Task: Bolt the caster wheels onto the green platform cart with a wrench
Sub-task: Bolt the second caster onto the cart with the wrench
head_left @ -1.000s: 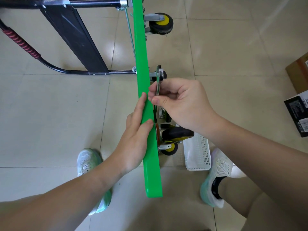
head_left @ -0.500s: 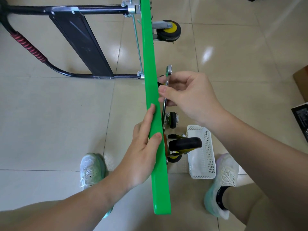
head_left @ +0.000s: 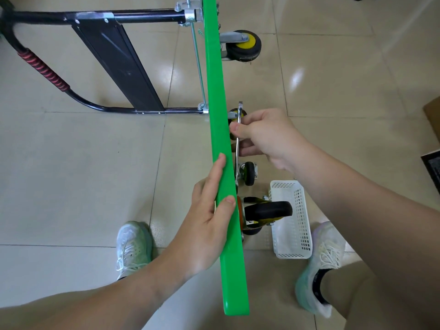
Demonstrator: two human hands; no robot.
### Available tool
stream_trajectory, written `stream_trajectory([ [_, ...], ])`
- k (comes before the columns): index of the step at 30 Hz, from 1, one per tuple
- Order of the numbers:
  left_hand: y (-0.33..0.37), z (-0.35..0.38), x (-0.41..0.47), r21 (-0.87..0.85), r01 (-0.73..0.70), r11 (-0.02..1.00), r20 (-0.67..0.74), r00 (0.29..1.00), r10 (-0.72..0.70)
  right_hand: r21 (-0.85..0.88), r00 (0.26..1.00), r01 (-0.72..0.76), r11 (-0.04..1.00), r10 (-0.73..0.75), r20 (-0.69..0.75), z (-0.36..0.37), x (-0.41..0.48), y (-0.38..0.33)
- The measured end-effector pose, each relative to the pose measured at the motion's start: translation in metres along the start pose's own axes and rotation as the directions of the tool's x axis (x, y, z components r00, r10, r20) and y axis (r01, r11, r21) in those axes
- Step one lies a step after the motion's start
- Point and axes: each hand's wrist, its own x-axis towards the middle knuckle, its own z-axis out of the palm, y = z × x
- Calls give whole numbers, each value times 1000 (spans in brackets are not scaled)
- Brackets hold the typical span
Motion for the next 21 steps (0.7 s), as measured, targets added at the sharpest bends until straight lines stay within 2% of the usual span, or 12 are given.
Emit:
stream_trajectory([
  [3,1,-1,0,-13,5,1000,11,1000,-5,2,997,-51,999,51,61,-2,3,-5],
  [6,0,-2,0,-31,-1,1000,15,1000,1,21,999,3,1000,-4,42,-12,2,-10],
  [9,0,-3,1,-69,13,998,16,1000,-12,64,985,171,983,-171,-18,-28,-10,-18],
  [12,-2,-2,4,-131,20,991,42,999,-14,83,940,338,937,-340,9,-33,-39,-18],
  [15,-7,0,7,-193,38,981,38,999,-32,64,890,451,890,-454,46,-33,-69,-8],
  [18,-8,2,7,-185,19,983,4,1000,-18,67,821,564,823,-567,64,-36,-89,3],
  [21,-7,4,7,-197,24,980,-23,999,-30,29,782,620,784,-620,68,-32,-103,14],
])
